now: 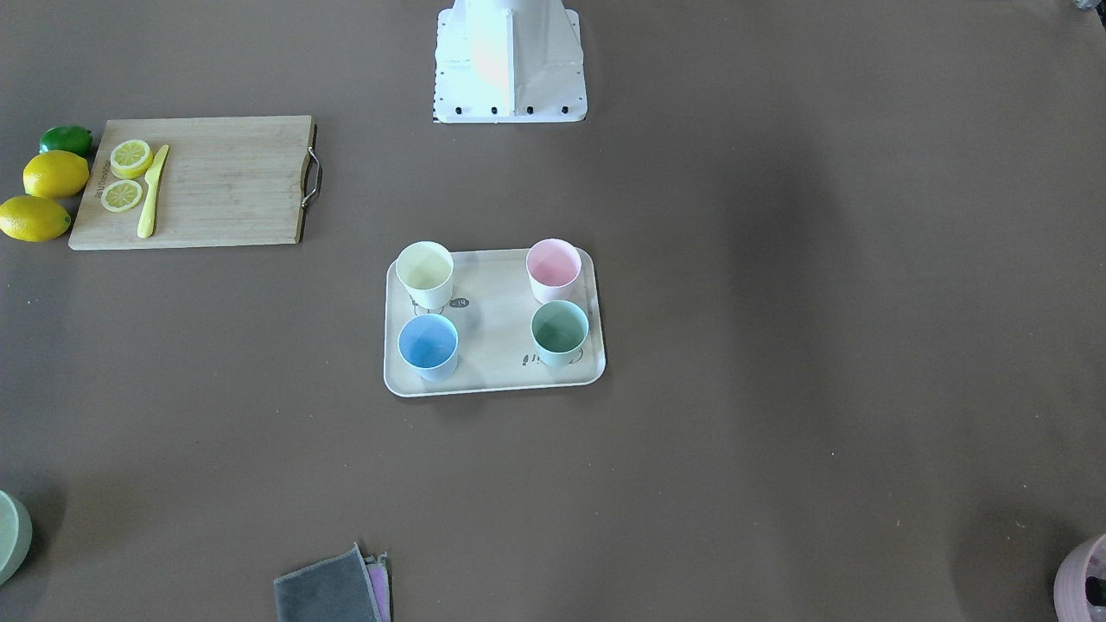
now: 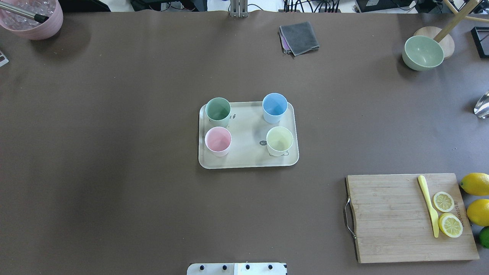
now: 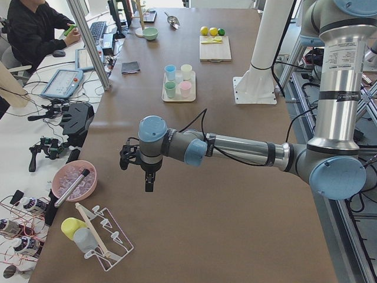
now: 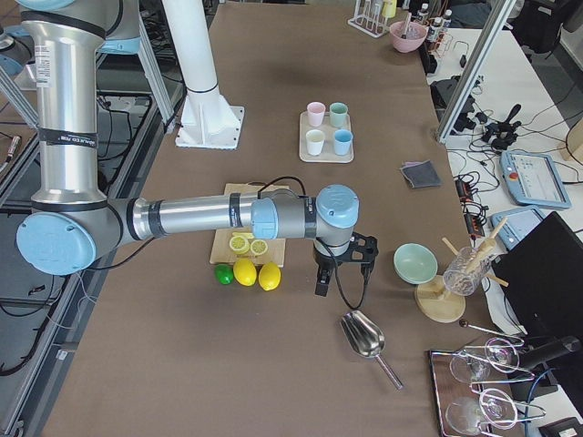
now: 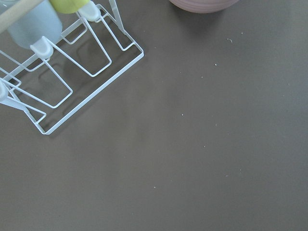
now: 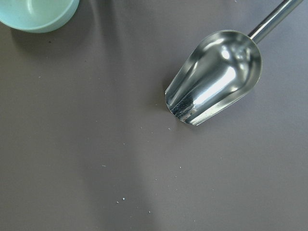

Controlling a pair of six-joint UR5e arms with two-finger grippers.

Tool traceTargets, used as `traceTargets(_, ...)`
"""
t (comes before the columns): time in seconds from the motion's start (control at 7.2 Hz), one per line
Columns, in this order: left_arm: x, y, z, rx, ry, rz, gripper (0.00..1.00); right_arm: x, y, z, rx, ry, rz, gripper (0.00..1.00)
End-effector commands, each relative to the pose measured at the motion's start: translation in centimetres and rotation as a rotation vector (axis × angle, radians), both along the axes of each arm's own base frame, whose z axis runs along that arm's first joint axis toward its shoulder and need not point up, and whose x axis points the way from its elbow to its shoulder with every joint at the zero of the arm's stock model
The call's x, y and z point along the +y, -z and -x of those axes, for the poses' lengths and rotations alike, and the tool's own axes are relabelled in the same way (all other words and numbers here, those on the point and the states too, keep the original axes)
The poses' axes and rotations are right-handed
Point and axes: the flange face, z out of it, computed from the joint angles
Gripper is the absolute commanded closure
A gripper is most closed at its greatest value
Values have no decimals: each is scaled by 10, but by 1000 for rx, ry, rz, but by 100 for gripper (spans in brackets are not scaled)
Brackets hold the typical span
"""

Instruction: Place all cups on tray

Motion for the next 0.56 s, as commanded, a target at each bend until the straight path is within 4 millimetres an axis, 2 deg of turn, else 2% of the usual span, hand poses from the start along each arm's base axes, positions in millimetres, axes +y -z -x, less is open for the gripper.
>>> traceTargets(0.0, 1, -1, 1, 0, 2, 0, 2, 1, -1, 0, -4, -1, 5, 0)
traceTargets(0.42, 1, -3, 1, 0, 2, 4, 2, 0, 0, 0, -4, -2, 3, 0)
